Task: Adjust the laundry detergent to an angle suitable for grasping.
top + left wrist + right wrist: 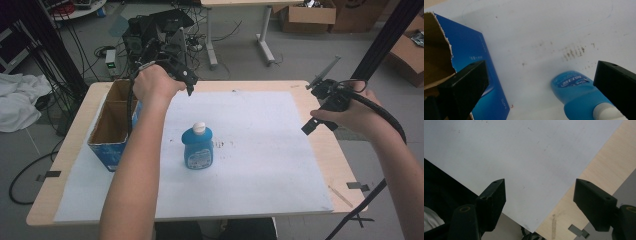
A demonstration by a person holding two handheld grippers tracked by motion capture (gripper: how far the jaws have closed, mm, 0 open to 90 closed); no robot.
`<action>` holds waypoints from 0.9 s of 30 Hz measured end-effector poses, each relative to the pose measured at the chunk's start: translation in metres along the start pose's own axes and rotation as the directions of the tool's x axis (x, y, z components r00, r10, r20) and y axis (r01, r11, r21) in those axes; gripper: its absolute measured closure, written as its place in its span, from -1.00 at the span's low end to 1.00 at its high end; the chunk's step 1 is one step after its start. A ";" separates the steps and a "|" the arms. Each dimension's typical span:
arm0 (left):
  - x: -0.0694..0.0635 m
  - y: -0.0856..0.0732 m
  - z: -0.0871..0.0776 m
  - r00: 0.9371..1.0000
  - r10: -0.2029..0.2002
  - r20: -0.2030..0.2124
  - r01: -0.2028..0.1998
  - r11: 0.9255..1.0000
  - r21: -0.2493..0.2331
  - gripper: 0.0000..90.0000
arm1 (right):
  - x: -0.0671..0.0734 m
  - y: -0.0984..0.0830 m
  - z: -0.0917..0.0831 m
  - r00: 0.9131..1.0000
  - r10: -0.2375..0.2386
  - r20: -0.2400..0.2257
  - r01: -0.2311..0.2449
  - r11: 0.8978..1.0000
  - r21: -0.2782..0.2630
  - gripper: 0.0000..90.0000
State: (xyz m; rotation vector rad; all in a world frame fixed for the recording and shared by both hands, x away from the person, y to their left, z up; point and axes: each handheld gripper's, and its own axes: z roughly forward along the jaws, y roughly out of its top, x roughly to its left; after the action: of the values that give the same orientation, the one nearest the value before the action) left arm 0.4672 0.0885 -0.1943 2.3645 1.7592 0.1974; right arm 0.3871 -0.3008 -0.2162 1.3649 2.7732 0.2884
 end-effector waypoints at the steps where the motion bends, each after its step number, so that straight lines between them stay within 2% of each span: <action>1: 0.000 0.000 0.000 1.000 0.000 0.000 0.000 1.000 0.000 -0.99 | 0.000 0.000 0.000 1.000 0.000 0.000 0.000 1.000 0.000 -0.42; 14: 0.000 0.000 0.000 1.000 0.002 -0.003 -0.002 1.000 -0.001 -0.98 | -0.007 -0.004 0.000 1.000 0.015 -0.001 -0.015 1.000 -0.004 -0.42; 27: 0.000 -0.001 -0.002 1.000 0.008 0.003 -0.008 1.000 0.000 -0.98 | -0.010 -0.004 0.001 1.000 0.010 -0.009 -0.011 1.000 -0.010 -0.42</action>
State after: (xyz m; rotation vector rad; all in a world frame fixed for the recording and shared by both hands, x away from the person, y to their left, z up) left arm 0.4663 0.0891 -0.1927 2.3711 1.7479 0.1955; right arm 0.3898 -0.3107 -0.2182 1.3799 2.7688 0.3089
